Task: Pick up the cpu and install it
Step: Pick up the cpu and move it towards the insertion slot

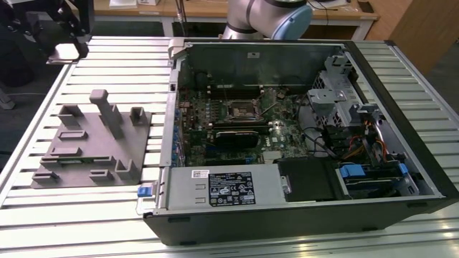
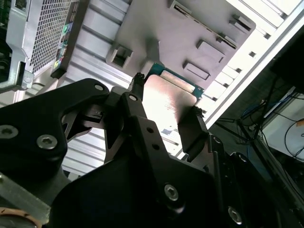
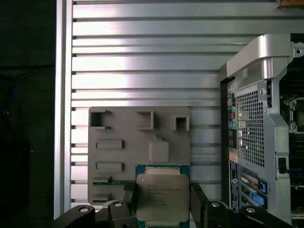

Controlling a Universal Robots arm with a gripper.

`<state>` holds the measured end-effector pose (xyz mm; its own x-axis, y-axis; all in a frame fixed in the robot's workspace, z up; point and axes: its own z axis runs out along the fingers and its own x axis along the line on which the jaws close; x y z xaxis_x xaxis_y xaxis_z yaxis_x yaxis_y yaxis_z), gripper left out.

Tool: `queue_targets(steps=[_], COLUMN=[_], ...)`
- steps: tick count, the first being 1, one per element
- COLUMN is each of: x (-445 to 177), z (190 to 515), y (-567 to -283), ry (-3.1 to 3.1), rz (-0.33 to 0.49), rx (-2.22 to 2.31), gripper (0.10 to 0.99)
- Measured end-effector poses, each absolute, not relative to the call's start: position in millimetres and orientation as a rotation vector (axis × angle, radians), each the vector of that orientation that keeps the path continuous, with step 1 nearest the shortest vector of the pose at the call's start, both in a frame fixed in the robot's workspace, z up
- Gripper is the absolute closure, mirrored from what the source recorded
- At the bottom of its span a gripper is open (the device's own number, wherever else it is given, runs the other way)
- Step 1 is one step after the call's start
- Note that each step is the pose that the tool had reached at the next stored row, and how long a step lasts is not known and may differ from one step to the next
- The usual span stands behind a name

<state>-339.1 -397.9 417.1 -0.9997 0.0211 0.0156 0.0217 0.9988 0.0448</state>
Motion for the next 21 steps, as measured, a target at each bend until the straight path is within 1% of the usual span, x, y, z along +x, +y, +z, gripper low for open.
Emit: queue_targets(steps=[21], x=[-303.5], z=[415.4], y=[-397.6], ry=[-3.125], rz=[-0.07], rx=[-0.033], gripper=[0.545])
